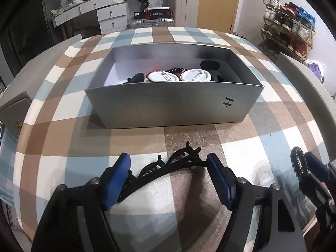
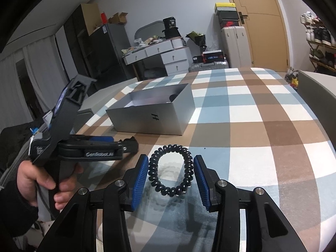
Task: Organize jewelry
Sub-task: 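Carry the coil bracelet and comb clip into the silver box and open both grippers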
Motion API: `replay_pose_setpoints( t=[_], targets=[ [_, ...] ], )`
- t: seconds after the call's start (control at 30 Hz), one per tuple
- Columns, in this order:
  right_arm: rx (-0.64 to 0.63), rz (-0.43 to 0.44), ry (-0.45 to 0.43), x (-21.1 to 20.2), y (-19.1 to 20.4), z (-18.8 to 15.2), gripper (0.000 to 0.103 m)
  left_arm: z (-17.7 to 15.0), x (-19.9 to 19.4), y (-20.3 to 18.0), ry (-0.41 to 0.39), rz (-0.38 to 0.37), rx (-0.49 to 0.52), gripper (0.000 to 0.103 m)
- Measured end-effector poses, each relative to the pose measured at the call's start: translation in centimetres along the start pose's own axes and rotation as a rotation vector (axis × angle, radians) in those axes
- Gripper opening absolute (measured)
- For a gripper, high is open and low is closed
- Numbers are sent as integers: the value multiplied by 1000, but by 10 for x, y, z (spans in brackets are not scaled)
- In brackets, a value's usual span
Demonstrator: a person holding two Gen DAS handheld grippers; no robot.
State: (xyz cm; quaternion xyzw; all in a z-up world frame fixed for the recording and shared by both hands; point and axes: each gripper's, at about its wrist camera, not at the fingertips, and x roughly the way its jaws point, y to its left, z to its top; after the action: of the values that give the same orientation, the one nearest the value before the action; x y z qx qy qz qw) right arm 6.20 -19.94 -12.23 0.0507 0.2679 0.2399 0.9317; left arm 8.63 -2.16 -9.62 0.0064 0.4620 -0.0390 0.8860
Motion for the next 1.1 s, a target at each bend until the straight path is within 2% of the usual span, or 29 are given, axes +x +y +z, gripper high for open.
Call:
replay_pose_setpoints(
  t=[0.17,0.5,0.77,0.93,1.1],
  targets=[
    [14,-4,7,2,0,1,43,3,6,8,12,-57,-28,71],
    [-1,5,-11,0,10,19,43,11,-39,23,-124,-93,-50,71],
    [-14,96,-68,7,24,65,45,38,-51,40,-189,-104,-44,71],
    [-9,146,-78,22,27,101,45,63,-49,40,-230,-127,26,71],
    [-8,156,-58,47,25,124,45,83,-36,44,-224,-225,42,71]
  ],
)
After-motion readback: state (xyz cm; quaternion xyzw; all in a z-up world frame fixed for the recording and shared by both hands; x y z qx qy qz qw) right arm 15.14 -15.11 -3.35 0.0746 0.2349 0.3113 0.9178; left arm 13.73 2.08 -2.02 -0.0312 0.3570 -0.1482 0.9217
